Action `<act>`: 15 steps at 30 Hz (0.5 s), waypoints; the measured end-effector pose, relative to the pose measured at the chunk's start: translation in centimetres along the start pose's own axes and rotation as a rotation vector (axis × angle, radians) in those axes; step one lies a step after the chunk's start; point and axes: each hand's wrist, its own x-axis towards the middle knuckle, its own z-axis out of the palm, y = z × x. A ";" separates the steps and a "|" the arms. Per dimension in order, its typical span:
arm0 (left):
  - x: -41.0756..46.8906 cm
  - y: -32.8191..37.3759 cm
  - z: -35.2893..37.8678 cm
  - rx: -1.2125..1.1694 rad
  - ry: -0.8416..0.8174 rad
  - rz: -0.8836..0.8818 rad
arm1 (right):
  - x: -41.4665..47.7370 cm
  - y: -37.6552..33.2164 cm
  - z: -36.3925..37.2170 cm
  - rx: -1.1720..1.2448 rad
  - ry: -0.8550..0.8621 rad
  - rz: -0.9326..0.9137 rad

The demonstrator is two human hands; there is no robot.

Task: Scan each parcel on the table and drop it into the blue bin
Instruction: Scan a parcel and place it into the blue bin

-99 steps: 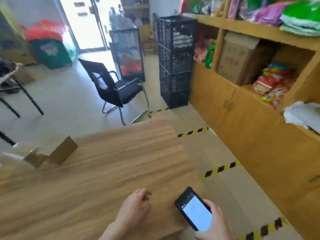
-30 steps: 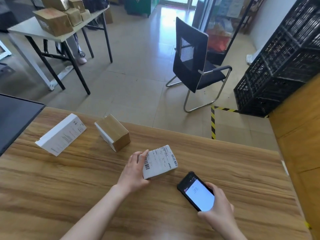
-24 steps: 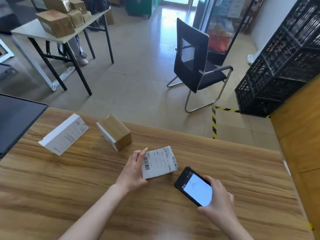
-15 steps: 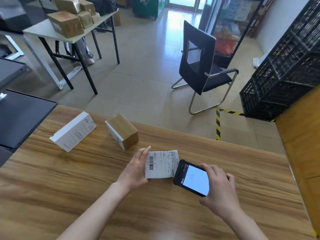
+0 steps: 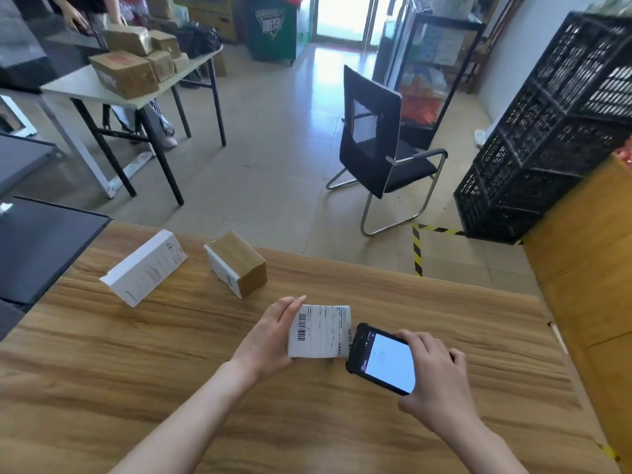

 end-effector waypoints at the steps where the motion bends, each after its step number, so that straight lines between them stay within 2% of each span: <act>1: -0.4 0.6 0.0 0.010 -0.002 0.005 | -0.8 0.4 0.0 0.032 0.004 0.008; 7: -1.8 7.5 1.6 0.013 -0.012 0.065 | -8.4 5.9 0.2 0.355 0.086 0.156; 15: -3.2 25.2 11.5 -0.017 -0.208 0.294 | -27.3 19.7 2.6 0.740 0.221 0.695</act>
